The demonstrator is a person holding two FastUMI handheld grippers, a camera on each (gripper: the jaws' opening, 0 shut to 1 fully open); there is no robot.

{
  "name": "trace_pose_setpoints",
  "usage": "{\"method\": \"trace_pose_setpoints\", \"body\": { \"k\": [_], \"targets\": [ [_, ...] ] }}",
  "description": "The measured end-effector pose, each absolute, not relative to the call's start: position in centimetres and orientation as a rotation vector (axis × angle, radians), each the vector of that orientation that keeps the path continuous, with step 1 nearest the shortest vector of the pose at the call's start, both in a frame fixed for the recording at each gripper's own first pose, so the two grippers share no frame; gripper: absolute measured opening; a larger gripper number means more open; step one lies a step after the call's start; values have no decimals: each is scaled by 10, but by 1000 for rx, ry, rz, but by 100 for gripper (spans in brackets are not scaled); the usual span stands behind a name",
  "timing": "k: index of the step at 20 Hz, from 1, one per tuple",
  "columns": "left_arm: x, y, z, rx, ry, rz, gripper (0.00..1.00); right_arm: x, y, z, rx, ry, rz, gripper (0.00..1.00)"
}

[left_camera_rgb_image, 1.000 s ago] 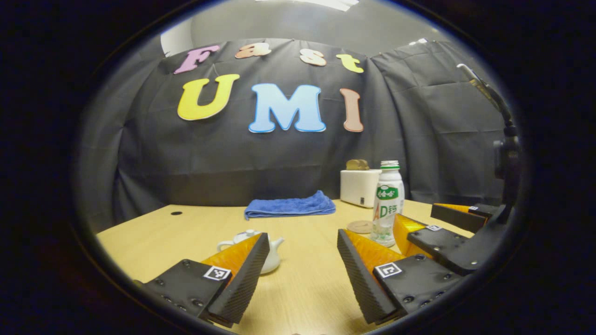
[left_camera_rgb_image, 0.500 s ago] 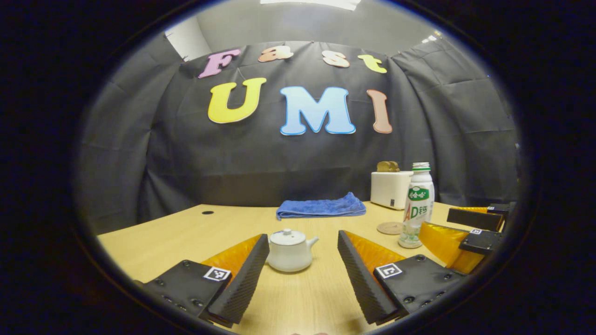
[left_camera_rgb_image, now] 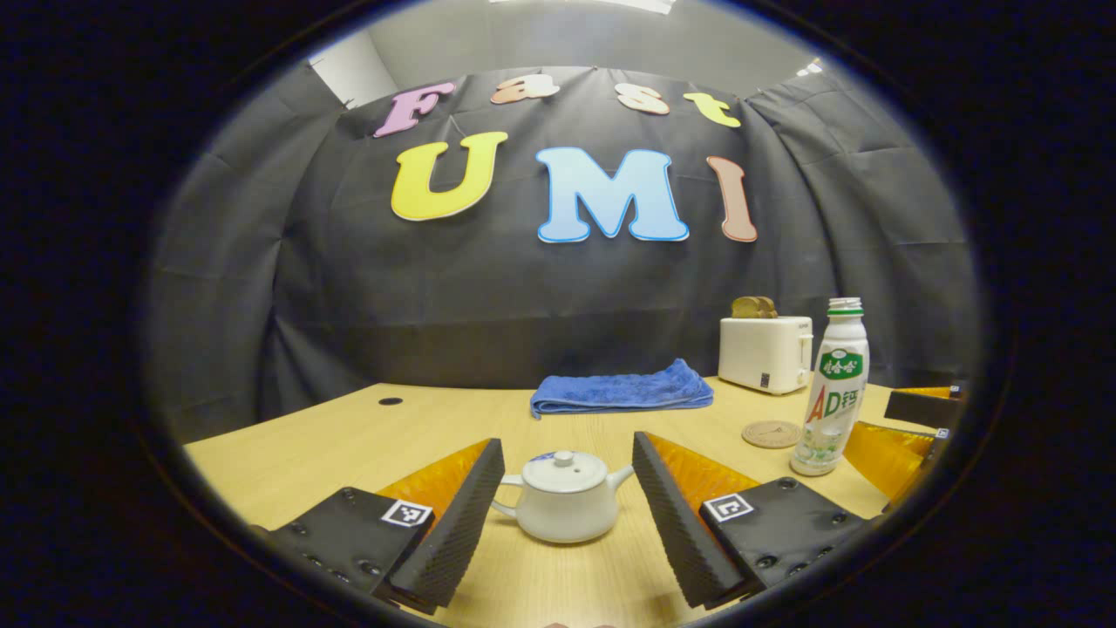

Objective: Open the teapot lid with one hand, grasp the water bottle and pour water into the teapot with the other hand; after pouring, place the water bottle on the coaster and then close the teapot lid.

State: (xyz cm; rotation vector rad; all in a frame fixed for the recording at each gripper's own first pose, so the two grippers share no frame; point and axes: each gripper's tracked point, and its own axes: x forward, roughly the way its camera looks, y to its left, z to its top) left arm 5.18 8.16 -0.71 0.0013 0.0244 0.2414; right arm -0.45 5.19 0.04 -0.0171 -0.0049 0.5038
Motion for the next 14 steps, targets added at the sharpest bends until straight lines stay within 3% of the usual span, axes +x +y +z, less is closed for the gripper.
{"method": "trace_pose_setpoints", "body": {
  "k": [9,13,14],
  "targets": [
    [85,87,-12,5,70,217,99,-4,55,1,-17,-6,517,96],
    [98,92,-23,-22,124,213,77,-3,56,0,-18,-3,519,96],
    [101,92,-25,-30,140,204,77,-4,56,1,-18,-3,521,96]
  ]
}}
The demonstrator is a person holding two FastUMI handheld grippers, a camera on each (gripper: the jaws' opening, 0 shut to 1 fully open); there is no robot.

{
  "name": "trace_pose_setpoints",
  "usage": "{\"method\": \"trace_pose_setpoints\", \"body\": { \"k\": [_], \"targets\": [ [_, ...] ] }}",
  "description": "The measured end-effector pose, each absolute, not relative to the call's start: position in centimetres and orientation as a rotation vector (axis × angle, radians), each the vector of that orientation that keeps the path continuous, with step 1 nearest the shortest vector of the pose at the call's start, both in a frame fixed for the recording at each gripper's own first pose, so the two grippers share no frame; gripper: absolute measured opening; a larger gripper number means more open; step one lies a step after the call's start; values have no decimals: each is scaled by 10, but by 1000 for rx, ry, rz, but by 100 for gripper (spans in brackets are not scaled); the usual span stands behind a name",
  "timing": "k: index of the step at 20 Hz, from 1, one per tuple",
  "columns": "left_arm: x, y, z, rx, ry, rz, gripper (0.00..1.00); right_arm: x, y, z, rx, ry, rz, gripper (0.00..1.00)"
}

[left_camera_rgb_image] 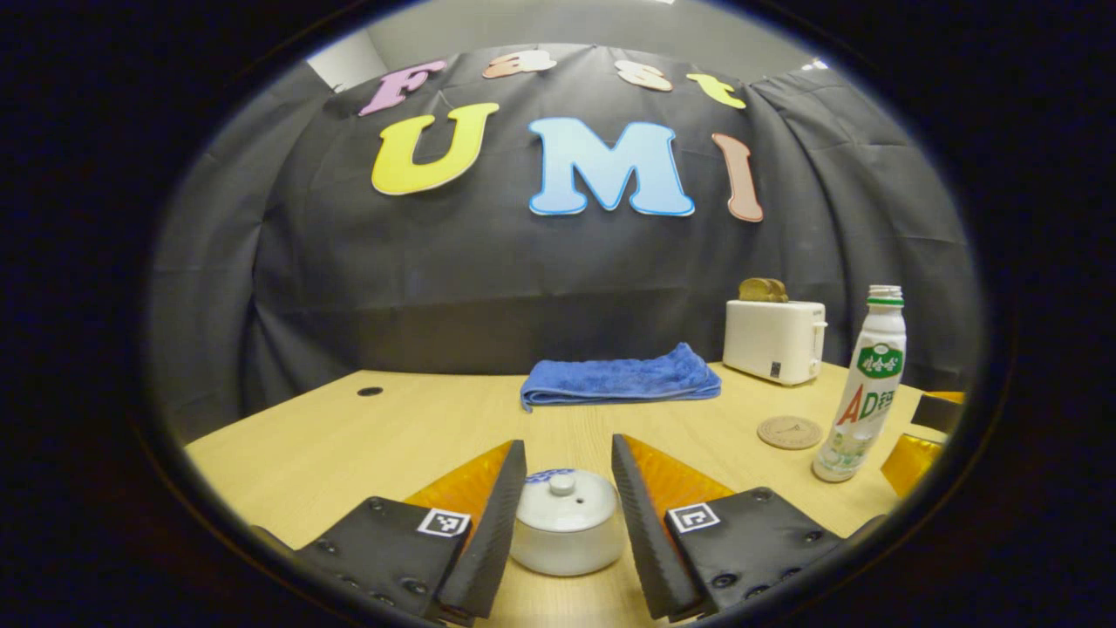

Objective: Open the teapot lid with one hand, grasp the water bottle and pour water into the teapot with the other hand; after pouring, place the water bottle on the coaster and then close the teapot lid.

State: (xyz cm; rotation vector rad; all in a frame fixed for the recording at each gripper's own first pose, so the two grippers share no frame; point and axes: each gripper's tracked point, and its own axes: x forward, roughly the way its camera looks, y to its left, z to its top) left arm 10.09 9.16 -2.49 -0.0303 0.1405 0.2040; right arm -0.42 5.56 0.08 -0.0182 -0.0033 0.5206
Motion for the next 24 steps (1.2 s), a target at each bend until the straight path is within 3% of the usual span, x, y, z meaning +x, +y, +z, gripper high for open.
{"method": "trace_pose_setpoints", "body": {
  "k": [3,5,7,8,9,10,14,15,17,22,23,24],
  "targets": [
    [109,99,-31,-33,173,228,46,-4,57,0,-17,0,530,96],
    [110,99,-28,-5,189,225,46,-5,59,-2,-13,15,537,96],
    [109,95,-29,40,194,228,35,-5,63,-4,-4,33,551,96],
    [114,91,-28,47,186,224,36,-8,63,-5,-3,42,558,96],
    [110,89,-25,49,193,216,16,-7,65,-5,2,48,561,96],
    [111,92,-27,50,194,216,20,-7,65,-5,5,53,562,95],
    [112,96,-20,13,175,196,21,-11,63,-4,19,52,558,95],
    [112,97,-14,26,160,201,16,-11,61,0,20,40,552,95],
    [111,94,-2,61,140,199,20,-9,56,10,14,5,532,95],
    [103,87,14,49,113,180,20,9,36,28,-69,-79,443,95],
    [100,87,17,32,109,181,16,16,32,29,-82,-83,422,95],
    [98,89,20,21,99,185,20,23,28,30,-85,-84,401,95]
  ]
}}
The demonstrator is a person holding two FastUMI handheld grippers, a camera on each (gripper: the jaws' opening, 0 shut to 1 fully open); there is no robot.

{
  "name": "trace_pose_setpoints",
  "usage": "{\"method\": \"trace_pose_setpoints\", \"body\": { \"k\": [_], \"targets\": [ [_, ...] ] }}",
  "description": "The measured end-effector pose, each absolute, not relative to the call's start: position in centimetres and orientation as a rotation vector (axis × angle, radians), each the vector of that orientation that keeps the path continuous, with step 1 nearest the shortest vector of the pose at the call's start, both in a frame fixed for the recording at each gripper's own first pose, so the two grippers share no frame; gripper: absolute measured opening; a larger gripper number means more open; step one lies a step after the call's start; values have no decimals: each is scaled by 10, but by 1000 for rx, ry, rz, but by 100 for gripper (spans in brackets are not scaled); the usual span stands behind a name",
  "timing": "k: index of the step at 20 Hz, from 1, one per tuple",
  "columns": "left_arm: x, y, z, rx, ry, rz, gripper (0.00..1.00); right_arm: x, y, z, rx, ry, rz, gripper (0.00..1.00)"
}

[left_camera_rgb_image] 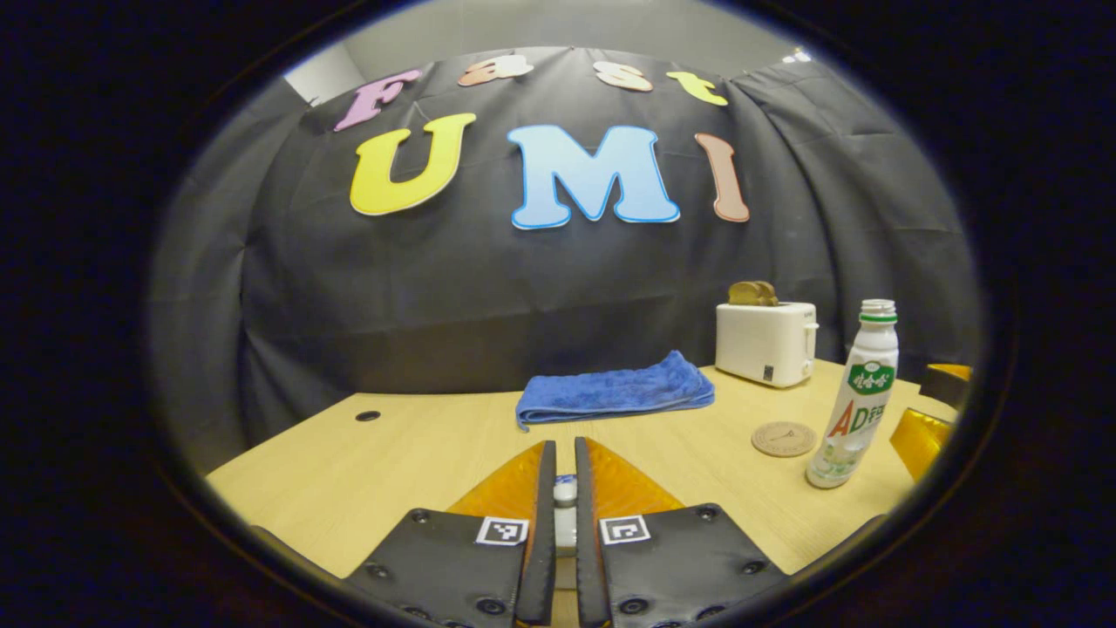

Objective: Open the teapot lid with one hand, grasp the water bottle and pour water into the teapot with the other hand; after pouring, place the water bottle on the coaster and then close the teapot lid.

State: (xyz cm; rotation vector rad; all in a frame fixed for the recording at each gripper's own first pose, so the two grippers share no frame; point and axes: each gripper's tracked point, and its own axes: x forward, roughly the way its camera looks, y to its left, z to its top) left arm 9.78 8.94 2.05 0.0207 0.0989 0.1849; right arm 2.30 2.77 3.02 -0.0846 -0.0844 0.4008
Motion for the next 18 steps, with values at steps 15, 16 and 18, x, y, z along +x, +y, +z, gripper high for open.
{"method": "trace_pose_setpoints", "body": {
  "k": [15,16,18],
  "targets": [
    [79,88,45,-22,41,174,20,99,34,8,-52,53,345,95],
    [77,89,46,-31,38,172,20,100,36,4,-59,67,350,95],
    [74,90,47,-46,36,167,13,103,39,1,-66,76,349,95]
  ]
}}
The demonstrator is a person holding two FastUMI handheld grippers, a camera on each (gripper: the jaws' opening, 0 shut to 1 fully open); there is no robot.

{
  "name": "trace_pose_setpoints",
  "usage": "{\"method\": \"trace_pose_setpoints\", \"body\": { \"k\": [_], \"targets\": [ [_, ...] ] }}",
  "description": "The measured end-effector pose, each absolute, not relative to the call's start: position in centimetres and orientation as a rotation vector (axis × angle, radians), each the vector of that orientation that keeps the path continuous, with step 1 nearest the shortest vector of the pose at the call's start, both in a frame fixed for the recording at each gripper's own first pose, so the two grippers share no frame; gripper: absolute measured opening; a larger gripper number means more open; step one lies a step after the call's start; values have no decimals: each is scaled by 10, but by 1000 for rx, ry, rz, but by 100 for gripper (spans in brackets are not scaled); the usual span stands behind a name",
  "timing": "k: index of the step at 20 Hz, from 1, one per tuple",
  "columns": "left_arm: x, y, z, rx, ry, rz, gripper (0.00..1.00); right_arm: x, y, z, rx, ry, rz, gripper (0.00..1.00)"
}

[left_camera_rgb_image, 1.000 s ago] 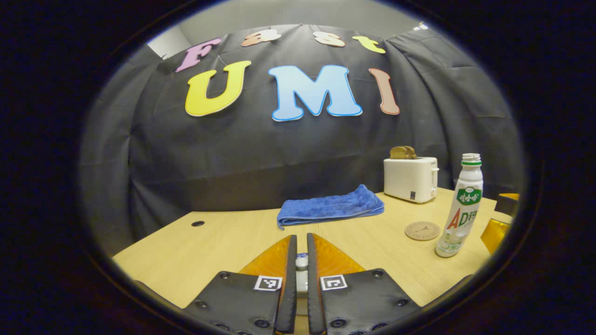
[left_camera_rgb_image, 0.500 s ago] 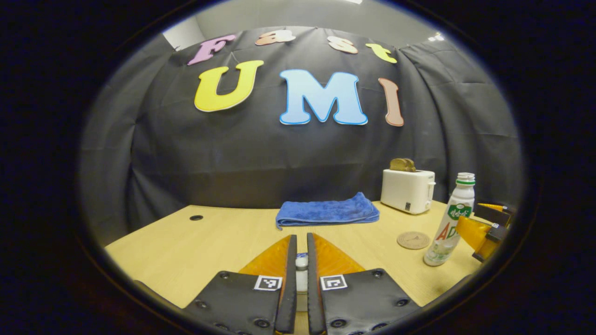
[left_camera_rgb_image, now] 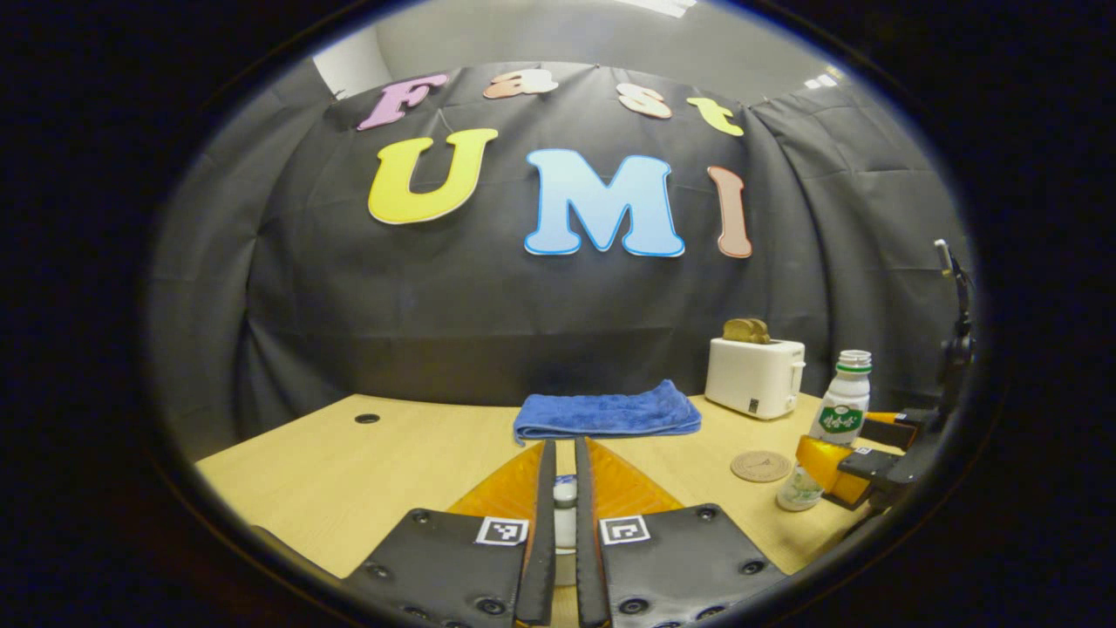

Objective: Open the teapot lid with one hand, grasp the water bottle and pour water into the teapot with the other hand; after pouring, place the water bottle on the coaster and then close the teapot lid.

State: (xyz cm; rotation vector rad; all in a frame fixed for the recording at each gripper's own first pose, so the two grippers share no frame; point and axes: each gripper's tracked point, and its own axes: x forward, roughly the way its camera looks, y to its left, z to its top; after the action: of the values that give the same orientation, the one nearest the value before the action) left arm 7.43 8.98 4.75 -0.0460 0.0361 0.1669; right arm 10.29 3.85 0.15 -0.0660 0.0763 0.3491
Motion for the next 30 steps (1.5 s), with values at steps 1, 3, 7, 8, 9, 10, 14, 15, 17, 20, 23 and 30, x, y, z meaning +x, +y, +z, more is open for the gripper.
{"method": "trace_pose_setpoints", "body": {
  "k": [1,3,7,8,9,10,14,15,17,20,23,30],
  "targets": [
    [74,91,48,-51,34,164,13,104,39,0,-66,76,348,95],
    [72,91,51,-52,29,162,15,104,37,0,-62,81,335,84],
    [71,92,52,-62,23,153,21,106,38,0,-62,85,330,77],
    [69,91,53,-64,21,151,20,106,39,-1,-69,83,331,75],
    [68,91,55,-65,18,150,20,106,39,2,-76,79,337,75],
    [66,92,56,-64,15,150,20,105,40,6,-85,68,339,75],
    [59,98,69,-78,-6,153,20,101,62,27,-194,4,398,75],
    [56,99,71,-84,-9,153,16,97,69,26,-233,0,424,75],
    [50,102,75,-90,-16,155,20,91,84,25,-280,0,474,75],
    [38,111,81,-94,-30,169,20,85,106,21,-337,9,536,75],
    [27,123,82,-113,-32,187,16,85,122,11,-439,33,579,75],
    [9,153,72,-153,-15,232,20,77,147,-3,-713,40,645,75]
  ]
}}
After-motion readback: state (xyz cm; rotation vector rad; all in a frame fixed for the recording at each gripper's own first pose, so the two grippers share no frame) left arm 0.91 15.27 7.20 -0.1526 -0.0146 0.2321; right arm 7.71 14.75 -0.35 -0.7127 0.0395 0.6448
